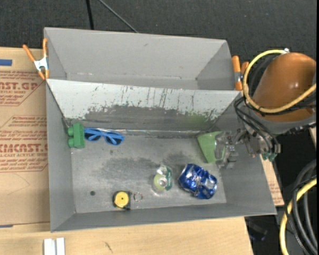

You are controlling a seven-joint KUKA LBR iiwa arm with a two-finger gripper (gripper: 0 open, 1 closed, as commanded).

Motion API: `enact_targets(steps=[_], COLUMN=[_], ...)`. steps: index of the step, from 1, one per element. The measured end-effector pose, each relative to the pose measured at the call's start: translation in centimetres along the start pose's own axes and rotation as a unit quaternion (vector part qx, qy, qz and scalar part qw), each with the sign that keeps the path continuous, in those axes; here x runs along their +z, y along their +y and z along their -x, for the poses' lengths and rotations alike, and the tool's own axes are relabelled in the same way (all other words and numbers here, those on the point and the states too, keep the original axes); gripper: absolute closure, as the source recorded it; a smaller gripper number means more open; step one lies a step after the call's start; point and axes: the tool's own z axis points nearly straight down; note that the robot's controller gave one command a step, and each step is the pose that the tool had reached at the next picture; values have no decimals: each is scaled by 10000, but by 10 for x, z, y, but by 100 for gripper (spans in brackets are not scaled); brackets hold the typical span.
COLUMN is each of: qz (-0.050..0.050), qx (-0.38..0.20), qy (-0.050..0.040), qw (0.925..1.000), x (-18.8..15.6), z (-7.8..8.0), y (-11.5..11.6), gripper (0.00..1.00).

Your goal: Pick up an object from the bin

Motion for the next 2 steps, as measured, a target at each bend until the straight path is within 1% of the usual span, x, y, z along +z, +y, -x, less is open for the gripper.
enact_targets(steps=[1, 2], qz=[12, 37], qx=[2, -1898], qy=[39, 69], qw=[10000, 9818], x=[5, 136], z=[-2, -9], y=[0, 50], gripper=[0, 0])
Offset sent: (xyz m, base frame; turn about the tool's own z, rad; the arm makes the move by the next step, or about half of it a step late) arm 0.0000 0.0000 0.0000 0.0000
